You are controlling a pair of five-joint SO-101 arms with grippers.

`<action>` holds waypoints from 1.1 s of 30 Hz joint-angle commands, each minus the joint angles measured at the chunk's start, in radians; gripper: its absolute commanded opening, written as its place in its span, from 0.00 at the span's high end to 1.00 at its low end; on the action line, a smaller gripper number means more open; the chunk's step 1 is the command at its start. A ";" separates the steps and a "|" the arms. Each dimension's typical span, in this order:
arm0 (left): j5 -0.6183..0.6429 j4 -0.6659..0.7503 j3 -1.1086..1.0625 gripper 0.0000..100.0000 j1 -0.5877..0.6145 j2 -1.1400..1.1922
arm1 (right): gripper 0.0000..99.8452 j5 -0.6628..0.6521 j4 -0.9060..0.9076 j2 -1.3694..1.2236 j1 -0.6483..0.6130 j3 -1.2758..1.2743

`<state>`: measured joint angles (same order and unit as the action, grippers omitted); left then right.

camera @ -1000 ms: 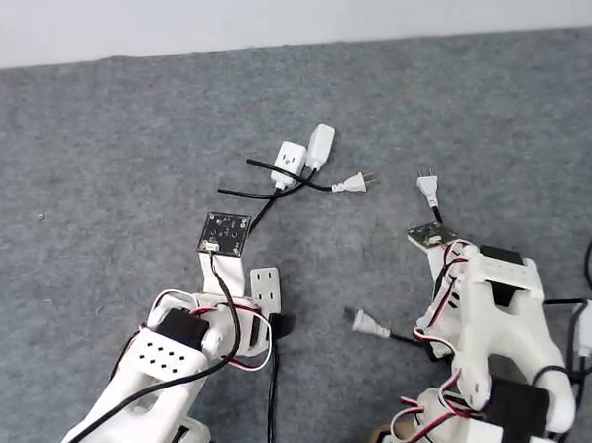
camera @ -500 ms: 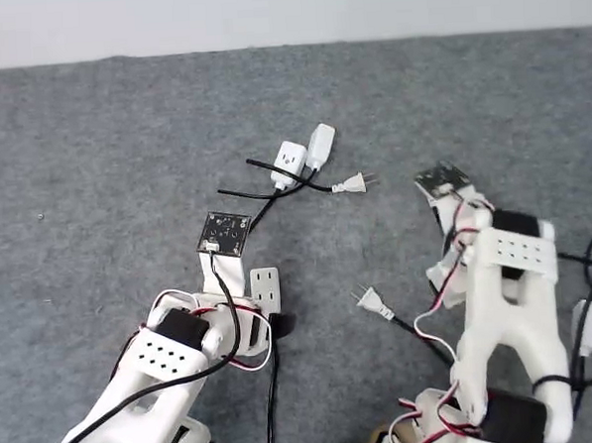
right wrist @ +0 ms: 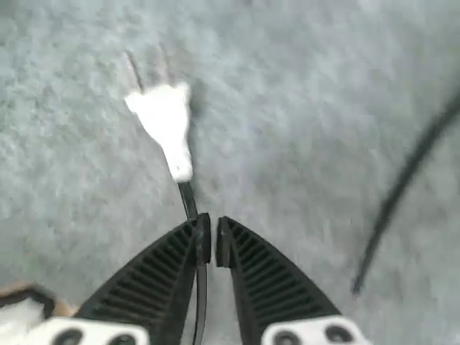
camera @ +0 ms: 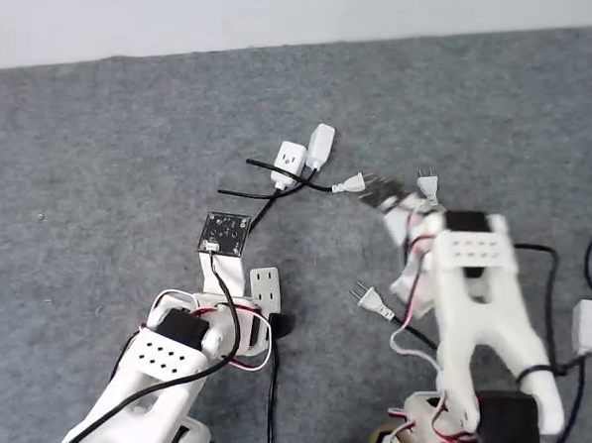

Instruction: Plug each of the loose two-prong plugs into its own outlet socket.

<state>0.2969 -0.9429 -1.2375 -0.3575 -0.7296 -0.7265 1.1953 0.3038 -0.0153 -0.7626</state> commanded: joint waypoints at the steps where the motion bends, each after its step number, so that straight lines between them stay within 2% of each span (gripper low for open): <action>1: -0.008 0.020 0.008 0.69 -0.006 -0.023 | 0.82 0.006 -0.173 0.036 -0.084 -0.063; 3: -0.008 0.020 0.008 0.69 0.000 -0.025 | 0.75 0.026 -0.237 0.036 -0.114 -0.097; 5: -0.008 0.020 0.008 0.69 0.002 -0.026 | 0.72 0.055 -0.302 0.036 -0.130 -0.124; 11: -0.008 0.020 0.008 0.69 0.002 -0.026 | 0.77 0.091 -0.437 0.035 -0.171 -0.204; 15: -0.008 0.020 0.008 0.69 0.002 -0.026 | 0.80 0.091 -0.426 0.035 -0.213 -0.206; 33: -0.008 0.020 0.008 0.69 0.002 -0.026 | 0.80 0.084 -0.240 0.068 -0.328 -0.204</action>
<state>0.2969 -0.9429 -1.2375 -0.3575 -0.7327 -0.6452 0.9252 0.3176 -0.3237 -0.9712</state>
